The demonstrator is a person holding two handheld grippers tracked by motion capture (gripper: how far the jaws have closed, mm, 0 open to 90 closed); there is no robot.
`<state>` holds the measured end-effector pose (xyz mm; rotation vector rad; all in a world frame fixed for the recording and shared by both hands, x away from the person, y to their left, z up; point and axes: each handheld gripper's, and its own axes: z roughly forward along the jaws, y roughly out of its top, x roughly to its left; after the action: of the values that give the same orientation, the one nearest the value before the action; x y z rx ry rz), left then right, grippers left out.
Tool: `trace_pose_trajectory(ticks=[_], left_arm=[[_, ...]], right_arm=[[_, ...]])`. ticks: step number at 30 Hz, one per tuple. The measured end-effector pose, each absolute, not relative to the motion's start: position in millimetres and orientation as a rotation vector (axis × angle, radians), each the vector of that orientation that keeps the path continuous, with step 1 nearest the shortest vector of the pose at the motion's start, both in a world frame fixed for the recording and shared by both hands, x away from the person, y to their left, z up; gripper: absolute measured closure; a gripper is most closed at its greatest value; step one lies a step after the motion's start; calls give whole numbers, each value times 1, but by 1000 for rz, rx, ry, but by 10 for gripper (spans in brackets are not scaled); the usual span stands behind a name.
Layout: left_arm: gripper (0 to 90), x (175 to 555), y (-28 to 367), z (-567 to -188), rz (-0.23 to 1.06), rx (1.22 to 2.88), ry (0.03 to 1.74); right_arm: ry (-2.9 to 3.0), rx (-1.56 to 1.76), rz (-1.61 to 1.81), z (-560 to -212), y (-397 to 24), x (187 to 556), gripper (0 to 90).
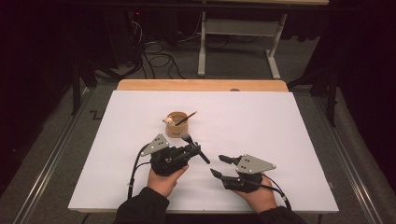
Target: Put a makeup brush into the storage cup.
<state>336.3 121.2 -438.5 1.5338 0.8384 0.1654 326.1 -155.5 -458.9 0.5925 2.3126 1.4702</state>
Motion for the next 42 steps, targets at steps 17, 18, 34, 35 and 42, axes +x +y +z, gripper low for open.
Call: trace_pose_trajectory(ticks=[17,18,34,35,42], left_arm=[[772,331,127,-435,314,1624,858],[773,331,128,-435,318,1628,859],[773,331,135,-433,417,1672,876],[773,332,137,-432,422,1673,884],[772,335,145,-433,440,1679,918]], right_arm=[[2293,652,1497,-455,-172,329,293],[2297,656,1494,-454,-173,329,282],[2288,712,1490,-453,-190,330,157],[2286,720,1490,-452,-191,330,155],[2247,750,1505,-450,-203,330,116]])
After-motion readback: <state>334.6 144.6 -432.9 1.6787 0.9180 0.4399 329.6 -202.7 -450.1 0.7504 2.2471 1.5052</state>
